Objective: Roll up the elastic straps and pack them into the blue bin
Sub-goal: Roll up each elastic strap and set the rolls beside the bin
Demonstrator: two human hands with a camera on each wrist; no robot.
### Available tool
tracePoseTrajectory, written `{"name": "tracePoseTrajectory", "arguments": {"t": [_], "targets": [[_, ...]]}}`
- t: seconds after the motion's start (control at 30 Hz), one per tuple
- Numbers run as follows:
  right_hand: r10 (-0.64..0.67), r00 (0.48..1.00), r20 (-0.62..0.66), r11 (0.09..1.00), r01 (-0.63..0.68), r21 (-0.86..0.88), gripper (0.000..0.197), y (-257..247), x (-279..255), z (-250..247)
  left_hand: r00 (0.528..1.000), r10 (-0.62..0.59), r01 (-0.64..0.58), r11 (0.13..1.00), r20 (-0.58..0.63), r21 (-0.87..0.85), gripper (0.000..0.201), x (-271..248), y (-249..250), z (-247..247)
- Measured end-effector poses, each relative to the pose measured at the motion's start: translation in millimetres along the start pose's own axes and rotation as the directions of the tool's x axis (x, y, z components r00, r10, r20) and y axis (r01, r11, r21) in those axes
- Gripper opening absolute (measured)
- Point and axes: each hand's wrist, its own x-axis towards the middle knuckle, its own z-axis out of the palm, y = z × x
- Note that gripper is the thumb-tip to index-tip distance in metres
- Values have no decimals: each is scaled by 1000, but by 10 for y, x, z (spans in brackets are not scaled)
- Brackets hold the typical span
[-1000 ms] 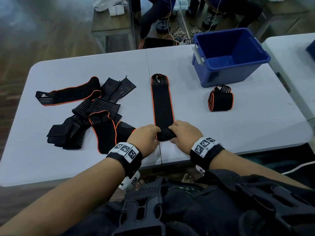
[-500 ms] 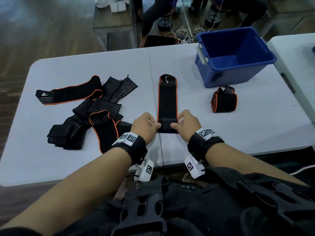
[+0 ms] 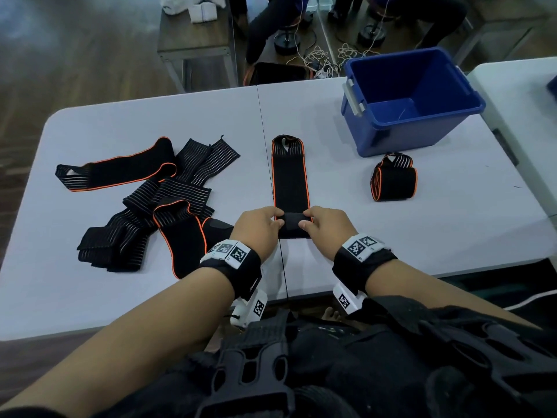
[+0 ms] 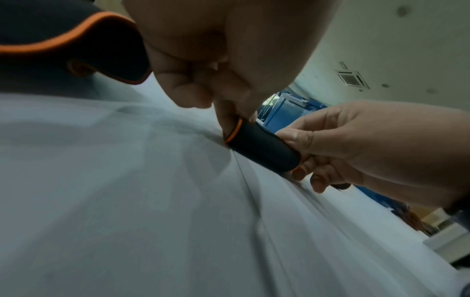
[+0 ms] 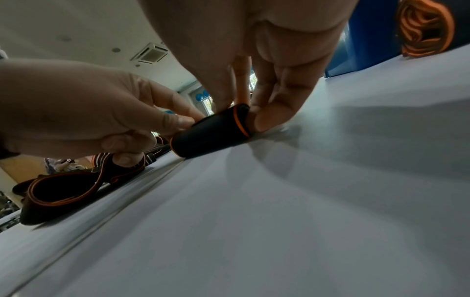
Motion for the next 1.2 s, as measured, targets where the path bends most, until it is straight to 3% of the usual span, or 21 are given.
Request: {"name": "tracePoseTrajectory", "arguments": {"t": [0.13,0.2,0.27,0.37,0.5,0.63,0.73,1.03,1.2], "targets": [[-39,990,134,980,65,-188,68,90,9,-84,994,97,-106,975,54,194,42,-44,-34,40],[-31,987,159,971,67,-229,67,113,35,-104,994,70,-87,976,88,202,55,-96,-98,56],[-22,989,149,991,41,-128,58,138,64,-98,991,59,-82,977,116,197,67,-122,-171,57],[4,996,92,993,-15,117,38,201,79,-45,993,76,-88,988,95,129,55,-57,-203,41],[65,996,54,979,-74,190,15,192,117,-43,998,10,-9,1000,56,-25,38,58,-142,5],[133,990,51,957,-142,252,29,137,158,-48,999,-24,26,998,36,-50,21,72,-128,21],[161,985,55,967,-169,189,46,123,185,-33,997,-55,58,996,45,-66,23,77,-118,47],[297,944,145,954,-300,1,53,33,276,-3,963,-201,194,979,180,57,39,92,29,-6],[336,930,146,942,-335,-35,49,19,314,6,953,-261,248,964,157,97,40,123,67,-48]]}}
